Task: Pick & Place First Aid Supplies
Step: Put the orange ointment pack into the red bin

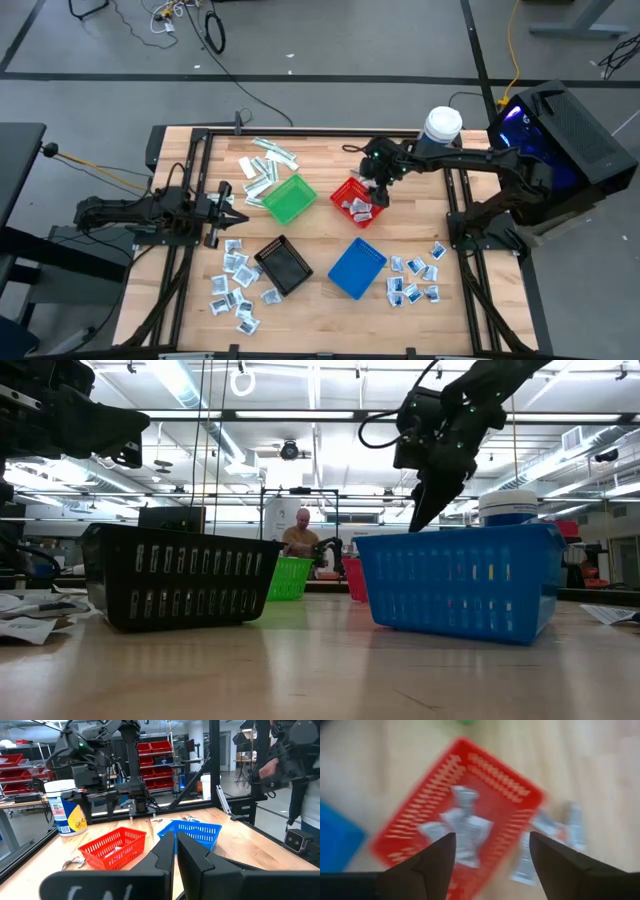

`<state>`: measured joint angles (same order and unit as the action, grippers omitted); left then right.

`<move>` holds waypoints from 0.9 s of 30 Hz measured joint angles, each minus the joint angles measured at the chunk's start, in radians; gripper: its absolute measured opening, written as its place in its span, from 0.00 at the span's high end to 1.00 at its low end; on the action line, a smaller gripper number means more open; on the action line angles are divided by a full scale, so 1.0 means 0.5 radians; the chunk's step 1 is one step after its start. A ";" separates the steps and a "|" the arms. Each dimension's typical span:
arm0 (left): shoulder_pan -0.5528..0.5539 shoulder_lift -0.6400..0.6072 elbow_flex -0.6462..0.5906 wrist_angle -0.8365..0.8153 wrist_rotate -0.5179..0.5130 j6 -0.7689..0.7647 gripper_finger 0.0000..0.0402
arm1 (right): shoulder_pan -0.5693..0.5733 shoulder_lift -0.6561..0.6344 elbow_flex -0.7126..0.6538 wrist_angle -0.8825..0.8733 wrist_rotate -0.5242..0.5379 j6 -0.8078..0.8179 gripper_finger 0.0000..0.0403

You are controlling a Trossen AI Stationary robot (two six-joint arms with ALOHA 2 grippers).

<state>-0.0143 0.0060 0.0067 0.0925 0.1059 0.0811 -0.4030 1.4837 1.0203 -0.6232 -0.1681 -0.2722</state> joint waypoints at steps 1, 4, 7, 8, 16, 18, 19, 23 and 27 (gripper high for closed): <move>0.001 0.001 0.001 0.000 0.000 0.000 0.94 | -0.015 0.000 0.000 0.001 0.057 -0.060 0.37; 0.000 0.001 0.000 -0.001 0.000 0.000 0.94 | -0.057 0.001 0.023 -0.014 0.197 -0.269 0.37; 0.000 0.001 0.000 -0.001 0.000 0.000 0.94 | -0.104 0.002 0.089 -0.010 0.269 -0.420 0.37; 0.000 0.001 0.001 -0.001 0.000 0.000 0.94 | -0.119 0.002 0.115 -0.010 0.268 -0.446 0.37; 0.000 0.000 0.000 0.000 0.000 0.000 0.94 | -0.241 0.033 0.262 0.096 0.269 -0.437 0.37; 0.000 0.001 0.001 0.000 0.000 0.000 0.94 | -0.249 0.064 0.265 0.123 0.269 -0.439 0.37; 0.000 0.001 0.000 0.000 0.000 0.000 0.94 | -0.253 0.084 0.265 0.124 0.265 -0.439 0.37; 0.000 0.001 0.000 0.000 0.000 0.000 0.94 | -0.269 0.195 0.265 0.127 0.246 -0.440 0.37; 0.001 0.000 0.001 0.000 0.000 0.000 0.94 | -0.300 0.319 0.265 0.155 0.232 -0.440 0.37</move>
<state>-0.0139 0.0061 0.0070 0.0923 0.1060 0.0811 -0.5530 1.6435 1.1526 -0.5457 -0.0521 -0.4922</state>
